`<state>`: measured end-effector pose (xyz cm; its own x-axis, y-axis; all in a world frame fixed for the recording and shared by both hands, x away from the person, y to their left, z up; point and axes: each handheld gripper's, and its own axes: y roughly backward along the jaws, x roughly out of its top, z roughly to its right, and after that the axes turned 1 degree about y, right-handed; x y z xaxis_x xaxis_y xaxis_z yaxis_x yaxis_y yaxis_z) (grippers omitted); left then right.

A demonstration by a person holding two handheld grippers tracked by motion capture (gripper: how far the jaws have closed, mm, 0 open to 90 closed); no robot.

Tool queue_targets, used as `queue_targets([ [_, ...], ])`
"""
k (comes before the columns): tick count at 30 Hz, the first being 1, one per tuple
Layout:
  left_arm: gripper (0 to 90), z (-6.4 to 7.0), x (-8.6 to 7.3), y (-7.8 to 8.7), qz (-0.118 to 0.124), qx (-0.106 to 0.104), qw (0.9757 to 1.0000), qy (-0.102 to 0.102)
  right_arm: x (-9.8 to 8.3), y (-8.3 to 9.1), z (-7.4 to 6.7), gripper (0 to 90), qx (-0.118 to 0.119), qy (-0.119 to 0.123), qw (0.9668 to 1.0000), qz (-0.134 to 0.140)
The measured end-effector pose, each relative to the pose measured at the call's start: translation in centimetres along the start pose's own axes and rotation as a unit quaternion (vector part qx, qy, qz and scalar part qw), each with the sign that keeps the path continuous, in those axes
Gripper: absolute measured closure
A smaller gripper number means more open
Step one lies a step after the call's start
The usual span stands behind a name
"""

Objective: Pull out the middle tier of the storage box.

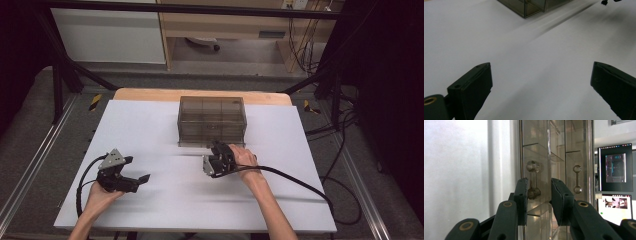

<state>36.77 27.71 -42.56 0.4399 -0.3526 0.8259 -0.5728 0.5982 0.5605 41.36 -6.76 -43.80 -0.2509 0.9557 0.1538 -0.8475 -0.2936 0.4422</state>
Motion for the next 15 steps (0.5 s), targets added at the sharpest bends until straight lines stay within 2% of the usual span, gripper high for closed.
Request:
queue_targets([
  [15, 3.3, 0.01, 0.0, -0.01, 0.0, 0.0, 1.0, 0.0, 0.14, 0.73, -0.3, 68.5, 0.003, 0.01, 0.9999, 0.0],
])
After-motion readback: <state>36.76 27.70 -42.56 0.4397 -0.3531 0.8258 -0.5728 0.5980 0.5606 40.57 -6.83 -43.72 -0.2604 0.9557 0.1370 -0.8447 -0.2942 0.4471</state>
